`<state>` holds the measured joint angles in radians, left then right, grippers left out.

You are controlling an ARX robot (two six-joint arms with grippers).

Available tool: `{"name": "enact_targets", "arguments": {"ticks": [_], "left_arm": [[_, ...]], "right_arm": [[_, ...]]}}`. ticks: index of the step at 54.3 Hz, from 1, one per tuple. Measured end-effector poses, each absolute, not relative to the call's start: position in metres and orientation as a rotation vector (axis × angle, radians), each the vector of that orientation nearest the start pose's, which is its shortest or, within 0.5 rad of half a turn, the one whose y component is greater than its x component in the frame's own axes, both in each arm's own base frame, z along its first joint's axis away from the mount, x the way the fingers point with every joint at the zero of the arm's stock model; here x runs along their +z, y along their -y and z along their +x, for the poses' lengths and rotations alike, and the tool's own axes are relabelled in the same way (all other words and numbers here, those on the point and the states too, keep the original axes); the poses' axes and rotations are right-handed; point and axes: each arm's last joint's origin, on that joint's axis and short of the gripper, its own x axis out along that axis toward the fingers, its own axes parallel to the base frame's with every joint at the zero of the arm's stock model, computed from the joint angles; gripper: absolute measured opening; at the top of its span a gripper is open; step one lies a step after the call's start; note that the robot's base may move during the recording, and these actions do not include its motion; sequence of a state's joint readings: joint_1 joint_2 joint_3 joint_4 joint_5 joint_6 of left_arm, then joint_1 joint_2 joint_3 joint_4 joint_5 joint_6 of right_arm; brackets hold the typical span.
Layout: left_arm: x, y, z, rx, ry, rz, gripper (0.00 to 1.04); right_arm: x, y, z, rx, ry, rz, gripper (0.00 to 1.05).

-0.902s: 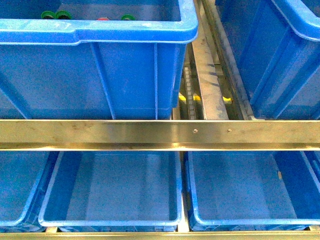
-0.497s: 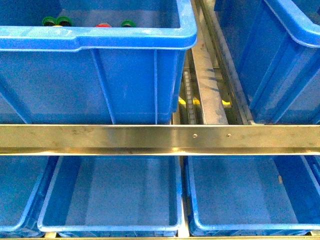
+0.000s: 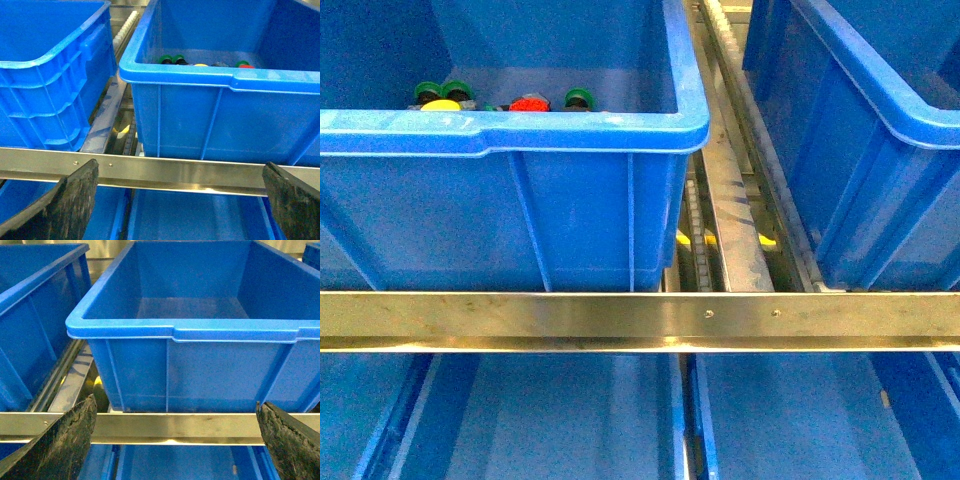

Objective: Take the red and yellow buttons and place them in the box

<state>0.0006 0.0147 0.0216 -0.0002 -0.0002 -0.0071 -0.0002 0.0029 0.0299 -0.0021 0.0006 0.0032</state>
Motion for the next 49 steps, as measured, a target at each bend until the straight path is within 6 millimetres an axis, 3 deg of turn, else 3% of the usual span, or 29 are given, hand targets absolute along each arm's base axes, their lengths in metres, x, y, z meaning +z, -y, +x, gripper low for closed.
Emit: {"name": "enact_targets", "arguments": {"ticks": [49], "left_arm": [[0.1697, -0.0001, 0.0973, 0.001, 0.007, -0.007, 0.97]], "right_arm": [[0.1733, 0.0000, 0.0960, -0.001, 0.025, 0.004, 0.97]]}}
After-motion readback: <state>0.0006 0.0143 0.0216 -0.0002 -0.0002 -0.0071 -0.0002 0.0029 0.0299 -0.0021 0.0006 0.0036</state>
